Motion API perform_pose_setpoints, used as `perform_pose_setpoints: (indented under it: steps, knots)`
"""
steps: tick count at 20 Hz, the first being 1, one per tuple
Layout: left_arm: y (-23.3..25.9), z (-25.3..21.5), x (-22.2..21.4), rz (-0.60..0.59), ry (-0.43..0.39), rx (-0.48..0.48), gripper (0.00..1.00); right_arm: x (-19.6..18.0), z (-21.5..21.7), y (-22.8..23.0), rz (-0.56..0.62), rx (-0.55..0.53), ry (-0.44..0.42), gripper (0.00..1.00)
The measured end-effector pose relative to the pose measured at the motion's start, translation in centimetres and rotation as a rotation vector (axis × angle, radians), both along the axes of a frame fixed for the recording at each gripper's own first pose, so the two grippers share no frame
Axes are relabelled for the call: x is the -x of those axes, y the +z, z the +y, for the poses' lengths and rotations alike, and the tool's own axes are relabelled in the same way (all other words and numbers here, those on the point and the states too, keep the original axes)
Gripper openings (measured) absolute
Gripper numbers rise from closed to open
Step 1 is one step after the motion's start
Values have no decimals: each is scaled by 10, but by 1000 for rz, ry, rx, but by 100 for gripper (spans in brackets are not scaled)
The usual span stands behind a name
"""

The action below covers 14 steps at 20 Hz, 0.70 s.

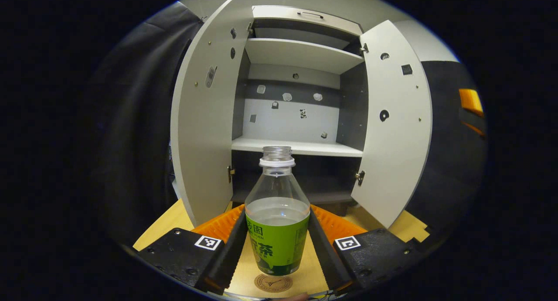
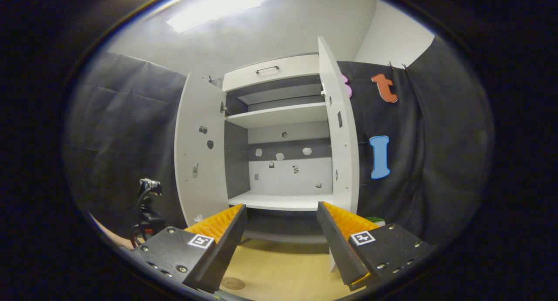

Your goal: Grasp the bottle in the cabinet with the left hand and place it on the coaster, then close the right door with the right hand and the left door with the left hand.

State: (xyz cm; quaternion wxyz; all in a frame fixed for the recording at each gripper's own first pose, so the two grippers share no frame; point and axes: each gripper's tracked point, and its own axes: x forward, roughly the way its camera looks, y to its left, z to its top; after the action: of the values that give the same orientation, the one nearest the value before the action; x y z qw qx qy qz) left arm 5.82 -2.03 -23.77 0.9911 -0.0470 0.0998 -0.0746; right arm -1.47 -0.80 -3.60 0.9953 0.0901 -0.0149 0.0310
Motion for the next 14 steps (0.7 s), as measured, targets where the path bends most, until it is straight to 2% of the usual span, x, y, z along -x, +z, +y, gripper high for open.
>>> perform_pose_setpoints:
  steps: [1, 3, 6, 7, 8, 12, 13, 14]
  knots:
    - [-13, 0, 3, 9, -4, -9, 80, -2, 6, -3, -1, 7, 14, 98]
    - [-41, 0, 9, 32, -19, -39, 80, -10, 20, -9, 5, 31, 42, 98]
    - [-70, -8, 20, 35, -71, -68, 80, -30, 30, -12, 28, 12, 63, 98]
    - [-78, -14, 23, 30, -95, -69, 80, -37, 33, -12, 35, -1, 68, 94]
    - [-83, -19, 26, 19, -117, -68, 80, -44, 36, -13, 41, -11, 72, 98]
    - [-117, -27, 27, 22, -157, -108, 80, -69, 52, -21, 71, -4, 97, 98]
    - [-123, -28, 25, 23, -165, -126, 80, -75, 57, -23, 75, 2, 108, 93]
    - [-127, -28, 23, 18, -172, -138, 80, -79, 62, -25, 76, 11, 116, 98]
